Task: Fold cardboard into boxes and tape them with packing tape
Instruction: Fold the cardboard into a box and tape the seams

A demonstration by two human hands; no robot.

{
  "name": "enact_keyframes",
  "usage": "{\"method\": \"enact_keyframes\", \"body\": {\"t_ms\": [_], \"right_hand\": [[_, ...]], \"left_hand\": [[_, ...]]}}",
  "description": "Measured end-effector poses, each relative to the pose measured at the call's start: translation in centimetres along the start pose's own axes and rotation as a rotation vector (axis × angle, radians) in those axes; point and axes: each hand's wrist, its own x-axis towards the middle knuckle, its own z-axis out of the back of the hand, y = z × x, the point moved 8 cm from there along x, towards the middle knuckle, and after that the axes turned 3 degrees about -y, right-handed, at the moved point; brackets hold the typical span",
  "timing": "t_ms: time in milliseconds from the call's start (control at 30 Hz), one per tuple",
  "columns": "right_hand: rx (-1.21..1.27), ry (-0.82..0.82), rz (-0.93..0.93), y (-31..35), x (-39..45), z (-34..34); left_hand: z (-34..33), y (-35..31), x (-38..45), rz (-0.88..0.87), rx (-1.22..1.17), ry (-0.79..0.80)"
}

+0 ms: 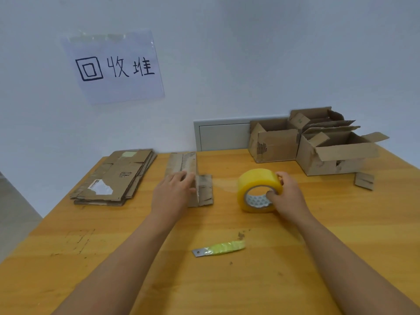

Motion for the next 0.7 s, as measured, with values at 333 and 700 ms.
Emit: {"method": "enact_keyframes", "body": {"t_ms": [333,700], "right_hand": [[-0.072,-0.232,-0.074,-1.9,-0.2,3.9],[-0.419,0.273,0.685,10.0,-8.9,-5.1]], "left_hand": [[0.2,0.6,0.4,0.082,-0.014,0.048],[0.5,1.2,-1.2,0.117,0.087,0.147]]}}
